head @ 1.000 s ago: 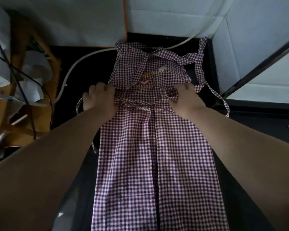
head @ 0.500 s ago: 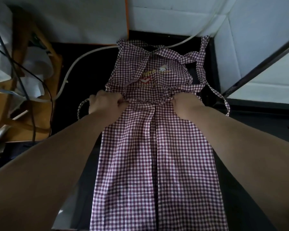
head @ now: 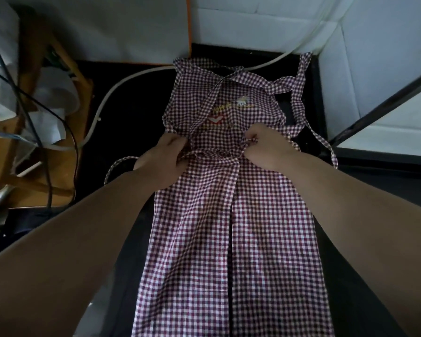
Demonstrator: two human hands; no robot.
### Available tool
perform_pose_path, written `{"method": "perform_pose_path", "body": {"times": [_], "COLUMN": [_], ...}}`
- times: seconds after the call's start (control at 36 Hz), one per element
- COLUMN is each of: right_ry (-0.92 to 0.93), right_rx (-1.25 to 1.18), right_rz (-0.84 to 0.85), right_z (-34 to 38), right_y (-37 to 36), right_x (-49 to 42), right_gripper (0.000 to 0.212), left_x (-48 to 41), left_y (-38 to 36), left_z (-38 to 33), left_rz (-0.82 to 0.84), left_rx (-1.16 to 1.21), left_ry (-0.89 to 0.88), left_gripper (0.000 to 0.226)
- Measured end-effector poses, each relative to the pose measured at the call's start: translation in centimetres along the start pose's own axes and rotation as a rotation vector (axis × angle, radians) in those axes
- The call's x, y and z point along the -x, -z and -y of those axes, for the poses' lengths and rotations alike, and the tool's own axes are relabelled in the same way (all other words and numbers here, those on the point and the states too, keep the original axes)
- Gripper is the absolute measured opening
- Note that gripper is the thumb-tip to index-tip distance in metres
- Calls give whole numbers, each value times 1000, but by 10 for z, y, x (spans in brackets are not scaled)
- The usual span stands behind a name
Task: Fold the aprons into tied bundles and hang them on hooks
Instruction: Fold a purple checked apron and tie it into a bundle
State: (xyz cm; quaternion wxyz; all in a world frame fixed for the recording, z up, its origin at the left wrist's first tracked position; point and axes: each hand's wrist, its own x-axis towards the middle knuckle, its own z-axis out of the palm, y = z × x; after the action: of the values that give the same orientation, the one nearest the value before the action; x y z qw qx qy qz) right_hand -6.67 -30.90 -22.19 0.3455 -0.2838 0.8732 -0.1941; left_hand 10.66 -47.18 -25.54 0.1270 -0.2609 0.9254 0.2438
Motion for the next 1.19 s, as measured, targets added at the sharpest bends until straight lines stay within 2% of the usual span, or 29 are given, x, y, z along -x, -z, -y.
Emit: {"method": "perform_pose_path", "body": {"times": [0.14, 0.22, 0.36, 0.44, 0.5, 0.56, 0.58, 0.61, 0.67, 0.72, 0.75, 0.81, 0.86, 1.0, 1.06, 1.08, 1.14, 1.17, 1.19], "right_ry": [35, 49, 34, -11, -6, 9, 14, 31, 90, 95, 24, -193, -328, -444, -475, -479, -479, -476, -432], "right_rx": [52, 151, 351, 407, 434, 415, 396, 368, 276, 134, 57, -77, -115, -125, -90, -86, -93, -78, -53], "right_rz": [166, 168, 105, 95, 131, 158, 138, 62, -235, -475, -484, -368, -257, -237, -231, -197, -104, -101, -140], "right_z": [-3, -4, -4, -2, 2, 5, 7, 9, 8, 7, 6, 3, -1, -12, -17, -19, -18, -16, -15], "right_y": [0, -1, -6, -9, -9, -7, -5, -2, 3, 8, 12, 16, 18, 22, 26, 29, 32, 33, 35], "right_x": [3, 2, -2, -5, -7, -8, -7, -6, -5, -9, -13, -24, -32, -44, -42, -40, -36, -35, -37], "right_gripper": [27, 43, 42, 42, 40, 27, 21, 20, 22, 25, 31, 56, 74, 83, 72, 59, 17, 15, 24], "left_x": [-15, -22, -26, -23, -18, -14, -13, -13, -19, -30, -36, -47, -56, -66, -69, -72, -78, -81, -85], "left_y": [9, 19, 30, 29, 23, 16, 16, 17, 19, 22, 23, 26, 27, 30, 34, 35, 41, 44, 46], "left_z": [4, 6, 0, -2, -4, -9, -13, -18, -26, -28, -27, -26, -23, -24, -25, -25, -25, -27, -29], "left_rz": [51, 64, -22, -18, 6, 64, 103, 141, 214, 212, 217, 211, 206, 148, 49, -13, -109, -149, -169], "left_rx": [-106, -232, -373, -242, -170, -63, 101, 309, 636, 688, 663, 681, 835, 1144, 1144, 1145, 1239, 1298, 1327], "left_ry": [-42, -38, 73, 74, 18, 16, 55, 103, 221, 279, 287, 326, 418, 429, 408, 406, 405, 387, 362], "left_gripper": [43, 39, 29, 32, 43, 54, 55, 60, 76, 81, 78, 72, 66, 30, 23, 21, 17, 16, 15]}}
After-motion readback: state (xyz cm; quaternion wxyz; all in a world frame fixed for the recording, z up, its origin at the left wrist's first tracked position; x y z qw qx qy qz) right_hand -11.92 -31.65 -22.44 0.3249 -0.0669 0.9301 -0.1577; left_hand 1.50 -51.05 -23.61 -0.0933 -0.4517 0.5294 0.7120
